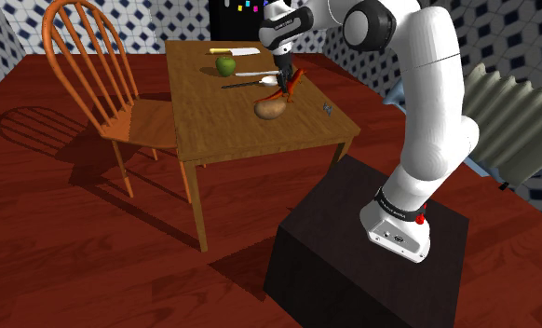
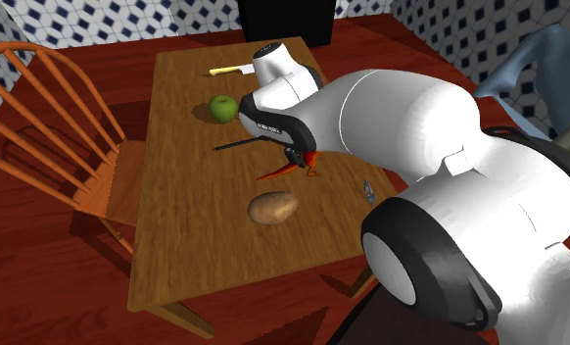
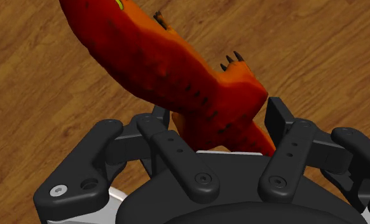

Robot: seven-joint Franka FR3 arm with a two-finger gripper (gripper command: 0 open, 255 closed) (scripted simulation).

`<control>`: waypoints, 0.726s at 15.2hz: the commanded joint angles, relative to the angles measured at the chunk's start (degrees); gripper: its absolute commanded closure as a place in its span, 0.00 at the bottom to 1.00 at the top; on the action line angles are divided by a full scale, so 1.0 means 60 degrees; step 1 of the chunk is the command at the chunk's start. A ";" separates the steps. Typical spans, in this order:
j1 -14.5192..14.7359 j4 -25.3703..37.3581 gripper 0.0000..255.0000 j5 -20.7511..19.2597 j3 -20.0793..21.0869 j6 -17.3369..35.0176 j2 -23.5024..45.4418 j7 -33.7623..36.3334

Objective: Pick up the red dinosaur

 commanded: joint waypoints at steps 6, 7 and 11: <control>0.0004 0.0012 1.00 0.0006 0.0008 0.0003 0.0020 -0.0001; 0.0005 0.0013 1.00 0.0006 0.0008 0.0003 0.0020 0.0000; 0.0006 0.0185 1.00 0.0007 -0.0001 -0.0284 -0.0103 -0.0065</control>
